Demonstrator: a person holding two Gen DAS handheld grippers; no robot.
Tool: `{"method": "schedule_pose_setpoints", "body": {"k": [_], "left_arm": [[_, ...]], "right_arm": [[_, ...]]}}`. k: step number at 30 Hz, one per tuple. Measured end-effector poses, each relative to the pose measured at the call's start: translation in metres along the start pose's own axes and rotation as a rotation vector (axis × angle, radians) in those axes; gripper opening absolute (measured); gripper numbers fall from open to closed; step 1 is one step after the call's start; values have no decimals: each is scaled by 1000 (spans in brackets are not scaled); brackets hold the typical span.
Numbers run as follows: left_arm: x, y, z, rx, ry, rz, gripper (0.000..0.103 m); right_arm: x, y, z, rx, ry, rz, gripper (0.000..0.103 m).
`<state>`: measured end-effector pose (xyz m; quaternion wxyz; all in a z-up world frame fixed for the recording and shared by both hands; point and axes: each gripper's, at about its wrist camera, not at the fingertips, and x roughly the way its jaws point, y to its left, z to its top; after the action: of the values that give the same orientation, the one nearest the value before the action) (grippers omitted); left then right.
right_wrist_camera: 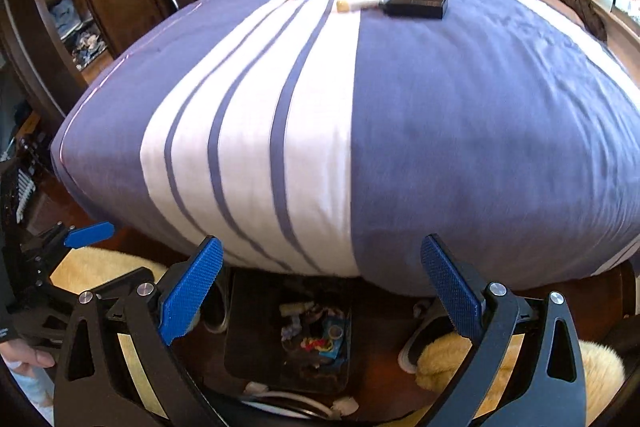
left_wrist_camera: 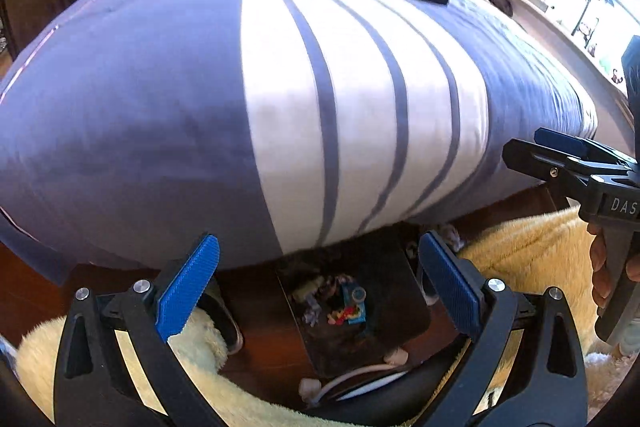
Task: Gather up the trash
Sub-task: 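Grasp the green Origins bottle with the left tool while the right tool grasps the black box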
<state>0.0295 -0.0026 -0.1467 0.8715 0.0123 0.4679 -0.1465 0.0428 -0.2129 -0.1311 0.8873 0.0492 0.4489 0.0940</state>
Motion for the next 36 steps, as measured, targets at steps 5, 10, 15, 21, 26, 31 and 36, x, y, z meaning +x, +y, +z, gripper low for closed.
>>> {"method": "schedule_pose_setpoints", "body": {"k": [5, 10, 15, 21, 26, 31, 36], "left_arm": [[-4, 5, 28, 8, -39, 11, 95], [2, 9, 58, 17, -63, 20, 95], [7, 14, 94, 21, -83, 20, 95], [14, 24, 135, 25, -108, 36, 95], [28, 29, 165, 32, -111, 39, 95], [47, 35, 186, 28, -98, 22, 95], [62, 40, 203, 21, -86, 8, 95]], "right_arm": [[-4, -5, 29, -9, -33, -25, 99], [-4, -15, 61, 5, -71, -56, 99], [3, -28, 93, 25, -91, -86, 99], [21, -42, 130, 50, -99, -120, 99], [40, -53, 160, 89, -99, -141, 99], [61, -61, 189, 134, -99, -180, 99], [86, -56, 222, 178, -123, -218, 99]]}}
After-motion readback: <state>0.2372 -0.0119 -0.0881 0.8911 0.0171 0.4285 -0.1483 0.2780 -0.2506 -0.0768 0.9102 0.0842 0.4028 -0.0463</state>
